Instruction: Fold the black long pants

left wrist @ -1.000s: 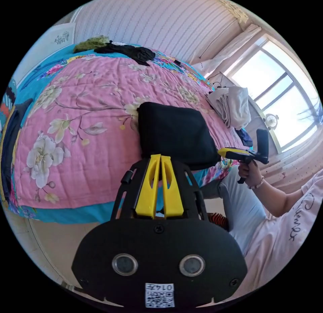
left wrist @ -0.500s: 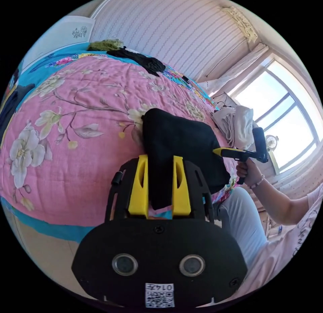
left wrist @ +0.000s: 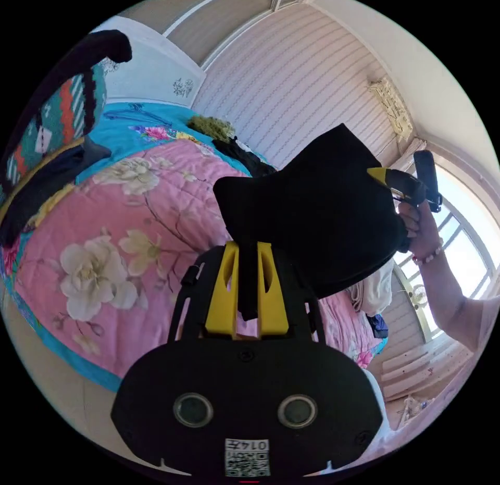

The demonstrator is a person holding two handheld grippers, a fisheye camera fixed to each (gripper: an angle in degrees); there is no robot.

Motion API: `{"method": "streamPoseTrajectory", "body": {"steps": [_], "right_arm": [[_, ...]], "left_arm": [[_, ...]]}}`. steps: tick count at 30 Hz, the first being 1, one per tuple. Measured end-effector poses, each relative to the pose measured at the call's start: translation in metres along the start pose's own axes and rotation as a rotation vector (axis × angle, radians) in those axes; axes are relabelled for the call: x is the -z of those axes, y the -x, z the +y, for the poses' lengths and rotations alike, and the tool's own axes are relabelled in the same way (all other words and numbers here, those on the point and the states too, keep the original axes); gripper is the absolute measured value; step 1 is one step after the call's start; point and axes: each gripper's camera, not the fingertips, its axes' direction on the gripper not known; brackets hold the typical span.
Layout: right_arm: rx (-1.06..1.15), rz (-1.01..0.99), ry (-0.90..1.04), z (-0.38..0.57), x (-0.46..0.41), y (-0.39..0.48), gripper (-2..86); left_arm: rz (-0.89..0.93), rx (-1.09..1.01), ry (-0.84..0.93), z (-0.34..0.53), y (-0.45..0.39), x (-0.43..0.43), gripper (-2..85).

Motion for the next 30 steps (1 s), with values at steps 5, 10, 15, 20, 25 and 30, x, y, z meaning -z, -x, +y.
{"method": "streamPoseTrajectory", "body": {"steps": [5, 10, 15, 20, 25, 30], "right_arm": [[0.023, -0.058, -0.091, -0.096, 0.007, -0.029, 5.5], [-0.277, -0.314, -0.386, -0.141, 0.007, -0.132, 5.9], [-0.598, -0.178, -0.205, -0.103, -0.053, -0.207, 3.0], [-0.464, -0.297, -0.211, -0.012, -0.043, -0.194, 1.4], [-0.248, -0.098, -0.073, 0.18, 0.058, -0.078, 0.4], [-0.381, 0.38, -0.087, 0.371, 0.2, 0.041, 0.5]], "left_arm": [[-0.43, -0.14, -0.053, -0.138, -0.009, 0.003, 5.6], [-0.572, -0.179, -0.074, -0.242, 0.001, -0.019, 8.0], [-0.761, -0.123, 0.1, -0.225, 0.022, -0.1, 7.5], [-0.298, -0.243, 0.095, -0.112, -0.021, -0.138, 5.3], [-0.18, -0.677, 0.129, 0.032, -0.157, -0.137, 4.5], [-0.002, -0.963, 0.114, 0.18, -0.297, -0.119, 5.6]]}}
